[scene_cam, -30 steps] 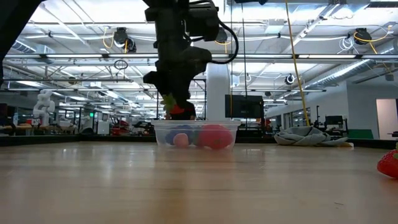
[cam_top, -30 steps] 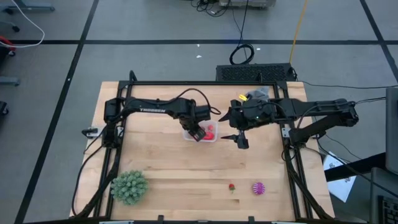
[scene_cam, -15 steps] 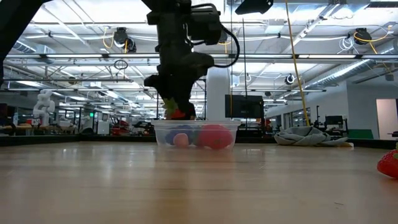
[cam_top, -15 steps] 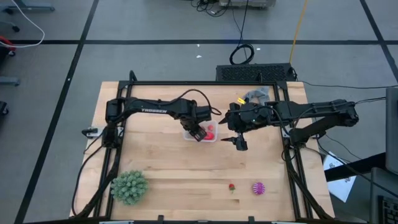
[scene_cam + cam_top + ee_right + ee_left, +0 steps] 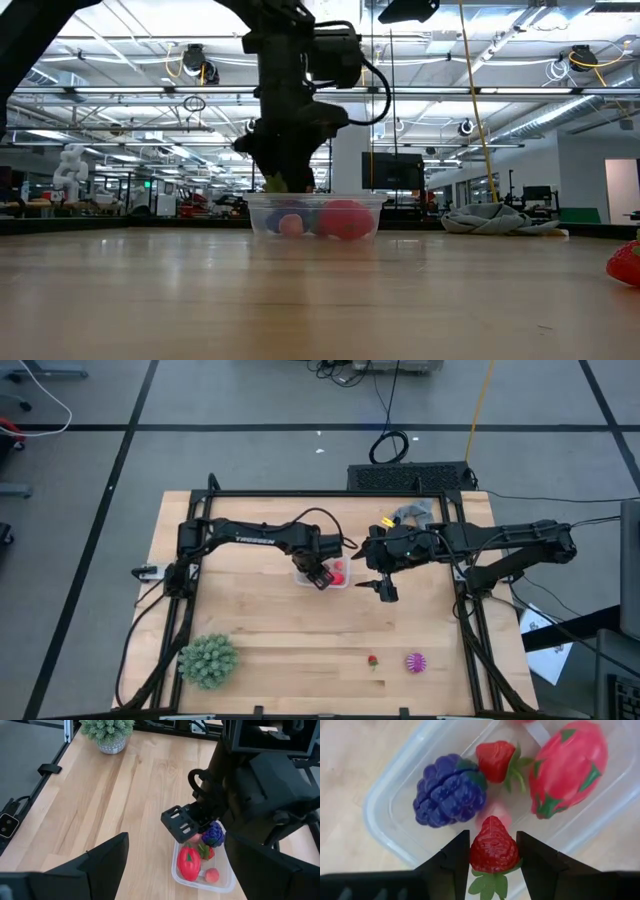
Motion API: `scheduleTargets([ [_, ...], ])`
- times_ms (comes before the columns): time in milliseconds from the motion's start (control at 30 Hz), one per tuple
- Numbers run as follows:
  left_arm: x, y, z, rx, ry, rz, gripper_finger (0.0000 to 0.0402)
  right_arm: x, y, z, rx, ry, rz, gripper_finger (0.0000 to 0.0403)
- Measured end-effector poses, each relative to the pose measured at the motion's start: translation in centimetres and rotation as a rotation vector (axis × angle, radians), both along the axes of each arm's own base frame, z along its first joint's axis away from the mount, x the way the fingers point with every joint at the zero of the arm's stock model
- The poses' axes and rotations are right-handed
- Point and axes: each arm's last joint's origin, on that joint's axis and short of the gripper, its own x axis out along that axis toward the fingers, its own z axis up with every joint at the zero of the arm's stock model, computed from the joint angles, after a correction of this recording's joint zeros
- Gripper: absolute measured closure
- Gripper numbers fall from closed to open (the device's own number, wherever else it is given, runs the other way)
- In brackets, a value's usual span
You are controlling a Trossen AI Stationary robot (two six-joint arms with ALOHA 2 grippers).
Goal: Pick and placing Produce into tupperware
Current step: Put the left strawberry into the transparent bin
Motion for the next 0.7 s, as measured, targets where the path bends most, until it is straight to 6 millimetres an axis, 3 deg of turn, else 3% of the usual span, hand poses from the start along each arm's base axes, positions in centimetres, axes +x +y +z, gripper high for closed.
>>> scheduleTargets([
  [700, -0.22, -0.01, 0.04, -0.001, 0.021, 0.042, 0.0256, 0.0, 0.01, -0.01, 0.002, 0.002, -0.002, 0.0083],
])
